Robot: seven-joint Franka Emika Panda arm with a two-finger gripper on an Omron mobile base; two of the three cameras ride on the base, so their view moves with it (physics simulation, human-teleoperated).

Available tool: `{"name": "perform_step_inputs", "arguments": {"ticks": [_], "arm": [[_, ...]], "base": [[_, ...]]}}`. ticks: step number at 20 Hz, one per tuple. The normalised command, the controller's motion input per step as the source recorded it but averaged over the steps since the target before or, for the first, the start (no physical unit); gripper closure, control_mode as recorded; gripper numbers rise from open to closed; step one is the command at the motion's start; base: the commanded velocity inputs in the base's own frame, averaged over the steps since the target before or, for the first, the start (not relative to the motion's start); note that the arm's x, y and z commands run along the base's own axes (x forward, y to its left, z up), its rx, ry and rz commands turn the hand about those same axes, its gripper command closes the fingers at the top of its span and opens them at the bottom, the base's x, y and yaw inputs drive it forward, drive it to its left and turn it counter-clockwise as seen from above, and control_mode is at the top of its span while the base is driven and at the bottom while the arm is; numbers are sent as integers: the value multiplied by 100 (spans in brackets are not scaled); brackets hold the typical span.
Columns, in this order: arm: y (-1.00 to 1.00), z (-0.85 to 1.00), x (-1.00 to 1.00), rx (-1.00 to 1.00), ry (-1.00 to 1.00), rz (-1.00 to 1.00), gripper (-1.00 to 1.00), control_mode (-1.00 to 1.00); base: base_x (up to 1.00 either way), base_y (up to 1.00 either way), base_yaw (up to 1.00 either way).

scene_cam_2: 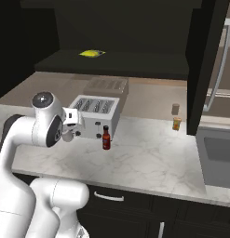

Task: Pick the condiment bottle and shaker from the counter and place them in the cabinet.

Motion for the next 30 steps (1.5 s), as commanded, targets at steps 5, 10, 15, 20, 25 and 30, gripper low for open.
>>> {"name": "perform_step_inputs", "arguments": {"ticks": [5,10,15,20,25,30], "arm": [[0,32,0,0,0,0,100,-100],[-2,39,0,0,0,0,100,-100],[-4,41,0,0,0,0,100,-100],[-8,38,0,0,0,0,100,-100],[-15,20,0,0,0,0,100,-100],[-21,9,0,0,0,0,100,-100]], "base": [[0,0,0],[0,0,0],[0,0,0],[0,0,0],[0,0,0],[0,0,0]]}}
